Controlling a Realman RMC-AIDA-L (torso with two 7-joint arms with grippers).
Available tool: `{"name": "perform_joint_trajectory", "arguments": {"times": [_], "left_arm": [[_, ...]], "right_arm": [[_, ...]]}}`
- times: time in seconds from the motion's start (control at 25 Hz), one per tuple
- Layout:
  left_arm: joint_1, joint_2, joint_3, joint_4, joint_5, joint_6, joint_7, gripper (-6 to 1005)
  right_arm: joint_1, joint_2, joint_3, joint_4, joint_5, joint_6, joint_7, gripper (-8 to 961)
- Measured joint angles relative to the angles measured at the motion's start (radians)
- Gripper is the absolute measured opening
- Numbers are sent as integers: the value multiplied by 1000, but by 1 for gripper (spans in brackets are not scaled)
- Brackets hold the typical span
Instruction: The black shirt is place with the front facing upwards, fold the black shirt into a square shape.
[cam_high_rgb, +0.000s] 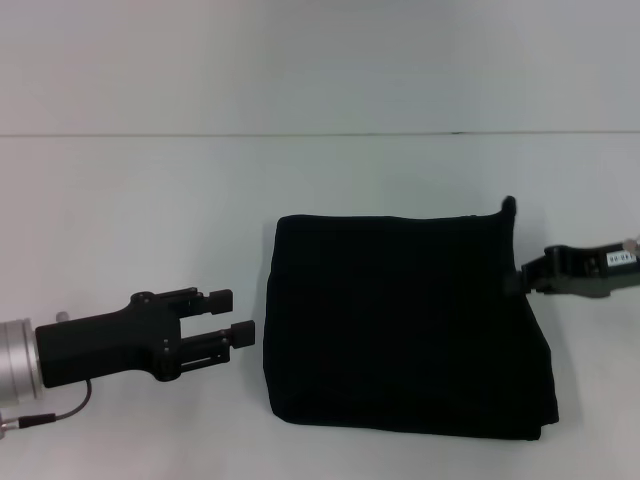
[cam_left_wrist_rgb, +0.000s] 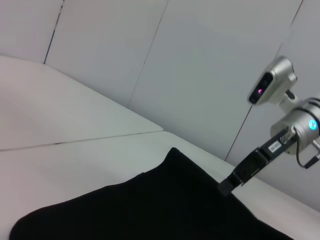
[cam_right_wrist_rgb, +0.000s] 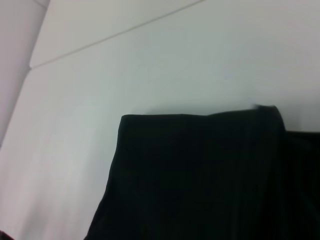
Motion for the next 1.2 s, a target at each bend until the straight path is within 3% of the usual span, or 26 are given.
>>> {"name": "perform_joint_trajectory", "arguments": {"times": [0.28, 0.64, 0.88, 1.0, 1.08, 1.2], "left_arm": [[-1, 0, -15, -15, -1, -4, -1, 631], [-3, 0, -66, -18, -1, -12, -27, 631], [1, 0, -114, -18, -1, -13, -53, 631], [-2, 0, -132, -18, -1, -12, -108, 631], [-10, 3, -136, -18, -1, -11, -171, 631], [-28, 10, -130, -18, 3, -5, -288, 632]], "right_arm": [[-56, -2, 106, 97, 14, 68, -81, 41], [-124, -2, 236, 127, 79, 81, -150, 90], [-189, -20, 338, 179, 197, 88, -262, 127], [-223, -22, 387, 211, 308, 52, -411, 145], [-242, -20, 402, 232, 385, -3, -542, 387], [-255, -15, 396, 248, 438, -95, -758, 491]]}}
